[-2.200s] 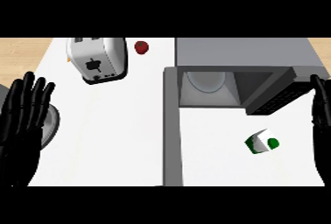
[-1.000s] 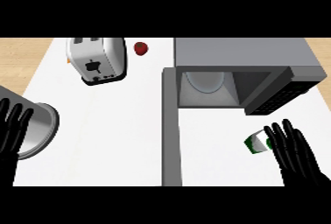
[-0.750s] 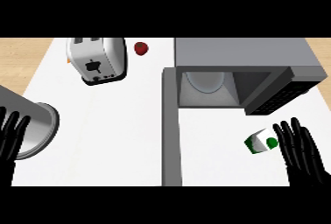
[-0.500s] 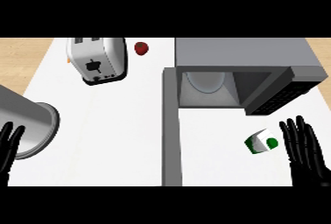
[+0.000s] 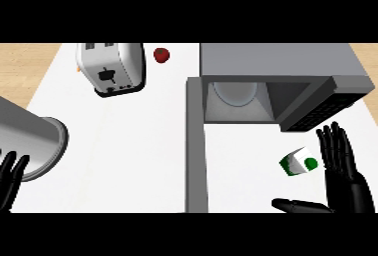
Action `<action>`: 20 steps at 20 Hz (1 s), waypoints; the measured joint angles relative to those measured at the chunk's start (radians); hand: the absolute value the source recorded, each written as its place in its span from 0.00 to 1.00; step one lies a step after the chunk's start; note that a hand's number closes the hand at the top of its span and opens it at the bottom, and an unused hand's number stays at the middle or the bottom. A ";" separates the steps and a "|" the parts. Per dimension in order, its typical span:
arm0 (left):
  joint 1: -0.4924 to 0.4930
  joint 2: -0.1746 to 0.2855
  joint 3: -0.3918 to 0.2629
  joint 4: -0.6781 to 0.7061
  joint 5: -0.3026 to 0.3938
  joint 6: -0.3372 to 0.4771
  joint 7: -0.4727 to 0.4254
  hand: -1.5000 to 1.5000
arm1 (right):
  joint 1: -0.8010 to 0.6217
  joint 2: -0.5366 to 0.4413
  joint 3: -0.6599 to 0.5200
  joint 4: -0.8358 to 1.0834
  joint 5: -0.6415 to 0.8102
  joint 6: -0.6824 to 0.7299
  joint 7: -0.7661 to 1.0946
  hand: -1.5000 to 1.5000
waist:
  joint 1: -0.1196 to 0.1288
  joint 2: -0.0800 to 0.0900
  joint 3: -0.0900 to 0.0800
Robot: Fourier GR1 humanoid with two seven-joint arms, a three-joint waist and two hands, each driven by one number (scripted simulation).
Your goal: Pick up the milk, place it into the microwave and close the microwave
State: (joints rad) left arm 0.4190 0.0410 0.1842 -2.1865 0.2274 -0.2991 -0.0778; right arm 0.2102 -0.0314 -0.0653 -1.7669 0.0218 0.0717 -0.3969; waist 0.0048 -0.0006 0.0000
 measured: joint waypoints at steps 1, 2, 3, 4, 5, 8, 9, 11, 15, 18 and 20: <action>-0.002 -0.001 0.004 0.008 -0.002 -0.005 -0.007 0.00 | -0.002 -0.004 -0.012 0.029 -0.002 0.003 -0.022 0.00 | 0.000 0.000 0.000; 0.008 -0.003 0.009 0.001 0.003 -0.013 -0.007 0.00 | -0.013 -0.006 -0.021 0.054 0.002 -0.003 -0.034 0.00 | 0.000 0.000 0.000; 0.007 0.005 0.022 -0.002 0.017 -0.022 -0.001 0.00 | -0.027 -0.017 -0.040 0.083 -0.002 -0.001 -0.044 0.00 | 0.000 0.000 0.000; 0.015 -0.004 0.004 -0.018 0.005 -0.013 0.005 0.00 | -0.023 -0.025 -0.053 0.104 -0.001 0.002 -0.069 0.00 | 0.000 0.000 0.000; 0.019 -0.006 0.006 -0.025 0.006 -0.017 0.008 0.00 | -0.033 -0.027 -0.061 0.135 0.005 -0.003 -0.087 0.00 | 0.000 0.000 0.000; 0.011 -0.012 0.017 -0.008 0.006 -0.028 -0.001 0.00 | -0.057 -0.038 -0.088 0.200 0.014 -0.017 -0.116 0.00 | -0.001 0.000 0.000; 0.030 -0.018 0.018 -0.014 0.006 -0.040 -0.010 0.00 | -0.063 -0.047 -0.102 0.230 0.013 -0.015 -0.136 0.00 | 0.000 0.000 0.000; 0.039 -0.025 0.016 -0.025 0.002 -0.045 -0.006 0.00 | -0.054 -0.054 -0.114 0.266 0.018 -0.012 -0.174 0.00 | -0.001 0.000 0.000; 0.046 -0.027 0.020 -0.028 0.013 -0.049 -0.008 0.00 | -0.109 -0.104 -0.159 0.398 0.005 0.022 -0.227 0.00 | 0.001 0.000 0.000; 0.049 -0.029 0.027 -0.028 0.011 -0.058 -0.016 0.00 | -0.150 -0.130 -0.179 0.524 0.011 0.040 -0.293 0.00 | 0.002 0.000 0.000; 0.060 -0.031 0.038 -0.041 0.021 -0.067 -0.011 0.00 | -0.152 -0.158 -0.191 0.567 0.007 0.069 -0.314 0.00 | 0.002 0.000 0.000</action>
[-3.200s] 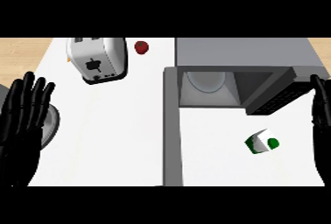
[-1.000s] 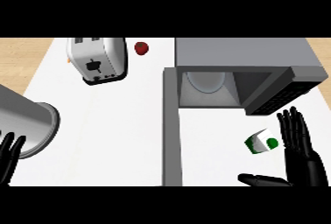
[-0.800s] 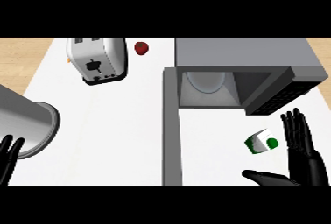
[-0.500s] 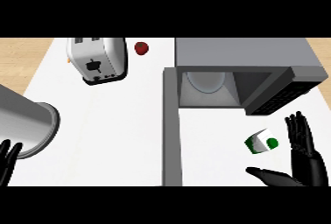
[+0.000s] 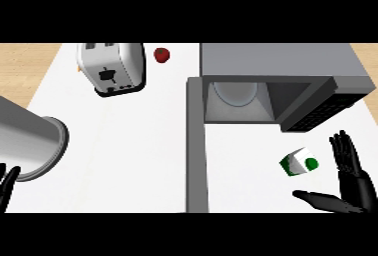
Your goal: Pick up the milk, place it into the microwave and close the microwave
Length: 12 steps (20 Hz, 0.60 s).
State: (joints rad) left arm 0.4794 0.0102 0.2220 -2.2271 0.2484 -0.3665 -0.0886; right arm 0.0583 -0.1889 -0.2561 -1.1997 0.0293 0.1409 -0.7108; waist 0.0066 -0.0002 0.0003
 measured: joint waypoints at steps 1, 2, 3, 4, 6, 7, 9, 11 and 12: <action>-0.013 -0.002 -0.003 0.006 -0.009 0.008 0.006 0.00 | -0.010 -0.009 -0.002 0.027 0.001 0.009 -0.010 0.00 | -0.001 0.000 0.000; 0.001 -0.004 -0.014 0.005 -0.014 0.012 -0.011 0.00 | -0.021 -0.022 -0.009 0.050 0.002 0.015 -0.015 0.00 | 0.000 0.000 0.000; -0.004 -0.004 -0.011 -0.004 -0.008 0.015 0.002 0.00 | -0.045 -0.029 -0.014 0.091 0.006 0.015 -0.026 0.00 | 0.000 0.000 0.000; -0.007 -0.002 0.000 0.016 -0.004 0.004 -0.011 0.00 | -0.061 -0.037 -0.019 0.132 0.011 0.015 -0.044 0.00 | 0.000 0.000 0.000; 0.000 -0.005 -0.033 0.035 -0.029 0.019 -0.039 0.00 | -0.082 -0.038 -0.018 0.181 0.025 0.003 -0.064 0.00 | 0.000 0.000 0.000; -0.002 0.004 -0.015 0.038 -0.011 0.011 -0.039 0.00 | -0.101 -0.046 -0.024 0.230 0.030 0.000 -0.086 0.00 | 0.001 0.000 0.000; 0.003 -0.001 -0.019 0.026 -0.014 0.012 -0.031 0.00 | -0.129 -0.045 -0.026 0.297 0.046 -0.021 -0.121 0.00 | 0.002 0.000 0.000; -0.022 -0.003 -0.012 0.043 -0.020 0.016 -0.024 0.00 | -0.162 -0.050 -0.031 0.385 0.060 -0.038 -0.170 0.00 | 0.001 0.001 0.000; -0.019 -0.004 -0.009 0.032 -0.014 0.016 -0.014 0.00 | -0.168 -0.051 -0.032 0.406 0.062 -0.044 -0.178 0.00 | 0.001 0.001 0.000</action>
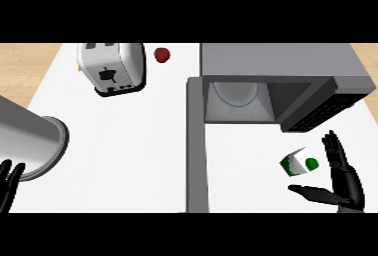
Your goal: Pick up the milk, place it into the microwave and close the microwave
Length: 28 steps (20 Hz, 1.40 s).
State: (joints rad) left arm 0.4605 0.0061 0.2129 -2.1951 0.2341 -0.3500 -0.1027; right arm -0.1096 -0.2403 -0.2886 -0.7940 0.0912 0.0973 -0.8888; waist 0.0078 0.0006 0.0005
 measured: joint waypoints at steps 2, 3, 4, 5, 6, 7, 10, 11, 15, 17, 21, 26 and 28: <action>0.005 0.004 0.009 -0.021 0.012 -0.001 0.015 0.00 | -0.040 -0.014 -0.009 0.095 0.006 0.000 -0.037 0.00 | 0.002 0.000 0.000; 0.003 0.002 0.004 -0.022 0.010 0.000 0.019 0.00 | -0.060 -0.018 -0.010 0.139 0.010 0.003 -0.055 0.00 | 0.002 0.000 0.000; 0.008 0.001 0.003 -0.018 0.003 -0.003 0.007 0.00 | -0.073 -0.026 -0.007 0.172 0.016 0.008 -0.064 0.00 | 0.003 0.001 0.000; 0.000 0.006 0.016 -0.005 0.011 -0.008 0.005 0.00 | -0.096 -0.031 -0.007 0.211 0.021 0.010 -0.071 0.00 | 0.003 0.001 0.000; 0.010 0.005 0.019 -0.001 0.015 -0.021 -0.004 0.00 | -0.108 -0.036 -0.009 0.252 0.024 0.017 -0.091 0.00 | 0.005 0.001 0.001; 0.019 0.003 0.019 0.003 0.015 -0.029 -0.015 0.00 | -0.115 -0.041 -0.009 0.283 0.026 0.023 -0.102 0.00 | 0.005 0.001 0.001; 0.002 0.007 0.015 -0.014 0.013 -0.010 0.014 0.00 | -0.136 -0.059 -0.008 0.356 0.030 0.039 -0.122 0.00 | 0.005 0.002 0.001; -0.001 0.011 0.024 -0.007 0.021 -0.016 0.014 0.00 | -0.152 -0.064 -0.006 0.381 0.032 0.043 -0.121 0.00 | 0.006 0.002 0.001; 0.000 0.014 0.028 0.013 0.020 -0.026 -0.006 0.00 | -0.193 -0.066 -0.009 0.452 0.028 0.056 -0.122 0.00 | 0.008 0.003 0.001; -0.006 0.007 0.013 0.023 -0.001 -0.012 -0.017 0.00 | -0.205 -0.060 -0.012 0.476 0.027 0.050 -0.132 0.00 | 0.009 0.003 0.002; -0.011 0.013 0.031 0.046 0.008 -0.031 -0.034 0.00 | -0.234 -0.059 -0.022 0.513 0.024 0.042 -0.144 0.00 | 0.012 0.005 0.002; -0.008 0.019 0.033 0.035 0.023 -0.033 -0.020 0.00 | -0.241 -0.057 -0.041 0.516 -0.009 0.069 -0.143 1.00 | 0.011 0.005 0.003; -0.001 0.021 0.038 0.031 0.032 -0.040 -0.020 0.00 | -0.254 -0.049 -0.045 0.513 -0.023 0.087 -0.135 1.00 | 0.013 0.005 0.003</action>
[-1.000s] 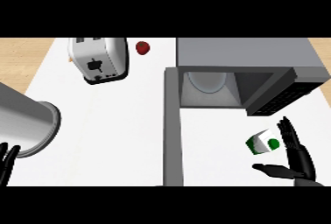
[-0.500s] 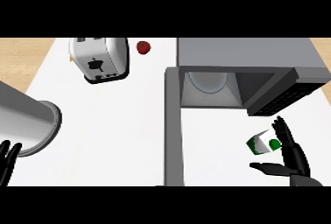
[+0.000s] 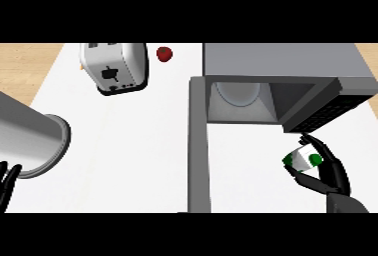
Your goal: Pick up the milk, place it into the microwave and close the microwave
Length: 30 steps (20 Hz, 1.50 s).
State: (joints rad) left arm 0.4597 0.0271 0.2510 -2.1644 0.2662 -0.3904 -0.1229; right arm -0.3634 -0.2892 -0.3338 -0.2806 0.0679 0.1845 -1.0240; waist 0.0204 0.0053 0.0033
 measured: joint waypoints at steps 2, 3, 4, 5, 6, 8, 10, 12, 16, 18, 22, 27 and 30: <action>0.007 -0.005 0.003 0.007 -0.002 -0.004 -0.010 0.00 | 0.003 0.009 0.001 -0.009 -0.011 0.021 0.003 1.00 | -0.001 -0.001 0.000; 0.005 0.003 0.012 0.007 0.010 -0.007 -0.004 0.00 | 0.005 0.021 0.002 -0.013 -0.017 0.029 0.006 1.00 | -0.002 -0.001 0.000; 0.008 0.004 0.016 0.006 0.015 -0.010 -0.005 0.00 | 0.013 0.021 0.000 -0.021 -0.025 0.037 0.005 1.00 | -0.003 -0.001 0.000; 0.012 -0.003 0.010 -0.005 0.011 -0.007 -0.001 0.00 | 0.011 0.021 -0.003 -0.030 -0.034 0.043 0.007 1.00 | -0.004 -0.002 0.000; 0.010 0.000 0.018 -0.005 0.017 -0.007 0.000 0.00 | 0.013 0.021 -0.006 -0.037 -0.044 0.051 0.010 1.00 | -0.004 -0.002 0.000; 0.006 -0.004 0.020 -0.001 0.010 -0.003 -0.002 0.00 | 0.014 0.034 -0.004 -0.048 -0.056 0.068 0.019 1.00 | -0.006 -0.002 -0.001; 0.006 -0.001 0.035 0.013 0.012 -0.011 -0.020 0.00 | 0.021 0.048 -0.002 -0.062 -0.068 0.078 0.023 1.00 | -0.007 -0.003 -0.001; 0.024 -0.007 0.032 0.007 0.015 -0.022 -0.024 0.00 | 0.019 0.068 -0.004 -0.077 -0.084 0.080 0.032 1.00 | -0.008 -0.004 -0.002; 0.018 -0.006 0.042 0.000 0.016 -0.022 -0.011 0.00 | -0.018 0.112 -0.011 -0.127 -0.125 0.069 0.068 1.00 | -0.012 -0.005 -0.003; 0.028 -0.009 0.040 0.003 0.014 -0.027 -0.021 0.00 | -0.024 0.140 0.004 -0.150 -0.129 0.071 0.076 1.00 | -0.012 -0.006 -0.003; 0.047 -0.018 0.027 -0.019 0.009 -0.013 -0.012 0.00 | 0.008 0.183 0.062 -0.271 -0.126 0.085 0.117 1.00 | -0.022 -0.010 -0.004; 0.044 -0.006 0.069 0.006 0.029 -0.029 -0.023 0.00 | 0.118 0.246 0.157 -0.536 -0.121 0.087 0.230 1.00 | -0.032 -0.014 -0.005; 0.053 -0.008 0.076 0.017 0.032 -0.046 -0.033 0.00 | 0.219 0.268 0.243 -0.723 -0.138 0.054 0.310 1.00 | -0.033 -0.014 -0.005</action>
State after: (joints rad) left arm 0.5130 0.0189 0.3269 -2.1477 0.2986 -0.4362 -0.1557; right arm -0.1447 -0.0212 -0.0904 -1.0032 -0.0697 0.2384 -0.7138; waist -0.0122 -0.0083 -0.0019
